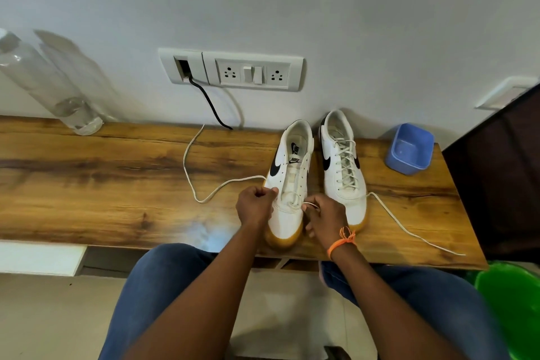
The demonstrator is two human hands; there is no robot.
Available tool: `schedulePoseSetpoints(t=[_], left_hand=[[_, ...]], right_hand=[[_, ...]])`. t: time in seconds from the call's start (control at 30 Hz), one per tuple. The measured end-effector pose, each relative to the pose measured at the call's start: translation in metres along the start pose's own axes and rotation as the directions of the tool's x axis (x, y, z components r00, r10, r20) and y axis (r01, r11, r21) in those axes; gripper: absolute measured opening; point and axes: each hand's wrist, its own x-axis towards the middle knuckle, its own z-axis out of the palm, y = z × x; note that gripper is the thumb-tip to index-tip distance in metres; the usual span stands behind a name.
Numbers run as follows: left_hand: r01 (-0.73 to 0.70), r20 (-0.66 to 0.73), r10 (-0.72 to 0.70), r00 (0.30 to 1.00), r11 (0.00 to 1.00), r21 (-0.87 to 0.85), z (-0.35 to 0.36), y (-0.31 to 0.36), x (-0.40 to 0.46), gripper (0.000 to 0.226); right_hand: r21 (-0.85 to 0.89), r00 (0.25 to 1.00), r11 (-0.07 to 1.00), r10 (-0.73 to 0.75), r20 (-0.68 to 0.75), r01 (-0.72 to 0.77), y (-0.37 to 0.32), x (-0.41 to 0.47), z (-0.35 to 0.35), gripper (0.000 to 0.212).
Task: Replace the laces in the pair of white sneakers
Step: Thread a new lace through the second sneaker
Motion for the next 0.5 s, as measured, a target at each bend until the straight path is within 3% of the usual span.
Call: schedulePoseSetpoints(t=[0.17, 0.33, 0.4, 0.5], left_hand=[[0.131, 0.023, -0.129, 0.991, 0.978, -0.159, 0.004, 0.004, 0.003, 0.020], [0.253, 0.120, -0.224, 0.967, 0.879, -0.405, -0.012, 0.018, -0.012, 0.027], [0.238, 0.102, -0.216, 0.971, 0.830, -0.505, -0.027, 0.027, -0.017, 0.027], [0.078, 0.074, -0.050, 0.996, 0.887, -0.455, -0.043, 0.036, -0.024, 0.020]], right_hand=[[0.138, 0.998, 0.989, 0.050, 0.028, -0.054, 0.004, 0.005, -0.005, 0.011], [0.215, 0.987, 0.963, 0.154, 0.043, -0.160, 0.006, 0.001, -0.011, 0.016], [0.284, 0.976, 0.934, 0.216, 0.025, -0.214, 0.005, -0.001, -0.019, 0.018], [0.352, 0.969, 0.903, 0.223, 0.108, -0.247, -0.005, -0.004, -0.034, 0.014]])
